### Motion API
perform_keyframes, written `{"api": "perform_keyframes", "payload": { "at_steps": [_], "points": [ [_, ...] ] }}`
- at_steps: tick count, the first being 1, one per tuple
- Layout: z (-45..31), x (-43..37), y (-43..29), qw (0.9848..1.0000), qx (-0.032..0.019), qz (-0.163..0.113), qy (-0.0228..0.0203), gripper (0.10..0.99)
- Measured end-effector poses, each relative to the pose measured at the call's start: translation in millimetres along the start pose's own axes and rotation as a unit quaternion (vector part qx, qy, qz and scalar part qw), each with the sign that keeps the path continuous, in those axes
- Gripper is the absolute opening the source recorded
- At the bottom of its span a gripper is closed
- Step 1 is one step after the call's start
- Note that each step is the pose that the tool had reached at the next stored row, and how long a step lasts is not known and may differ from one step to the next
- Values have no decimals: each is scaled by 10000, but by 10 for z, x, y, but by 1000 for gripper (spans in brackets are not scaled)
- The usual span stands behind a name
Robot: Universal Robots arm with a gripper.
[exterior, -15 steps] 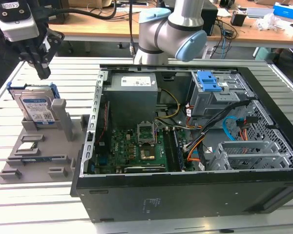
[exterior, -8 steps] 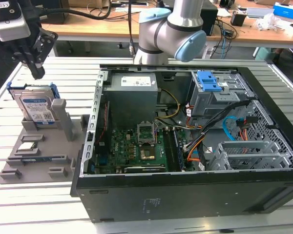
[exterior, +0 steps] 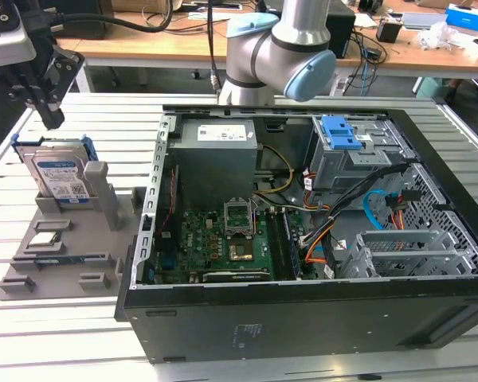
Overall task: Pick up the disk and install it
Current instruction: 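Reach for the disk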
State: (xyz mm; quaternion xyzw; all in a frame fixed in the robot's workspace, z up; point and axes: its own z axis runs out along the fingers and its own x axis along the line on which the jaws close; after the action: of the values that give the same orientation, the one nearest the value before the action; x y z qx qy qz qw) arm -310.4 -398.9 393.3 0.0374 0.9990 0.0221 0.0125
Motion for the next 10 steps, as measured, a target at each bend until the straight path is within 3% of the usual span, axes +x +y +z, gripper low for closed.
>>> {"api": "perform_keyframes", "payload": {
  "at_steps": [10],
  "points": [
    [-4, 143, -10, 10000, 0, 0, 0, 102]
  ]
}}
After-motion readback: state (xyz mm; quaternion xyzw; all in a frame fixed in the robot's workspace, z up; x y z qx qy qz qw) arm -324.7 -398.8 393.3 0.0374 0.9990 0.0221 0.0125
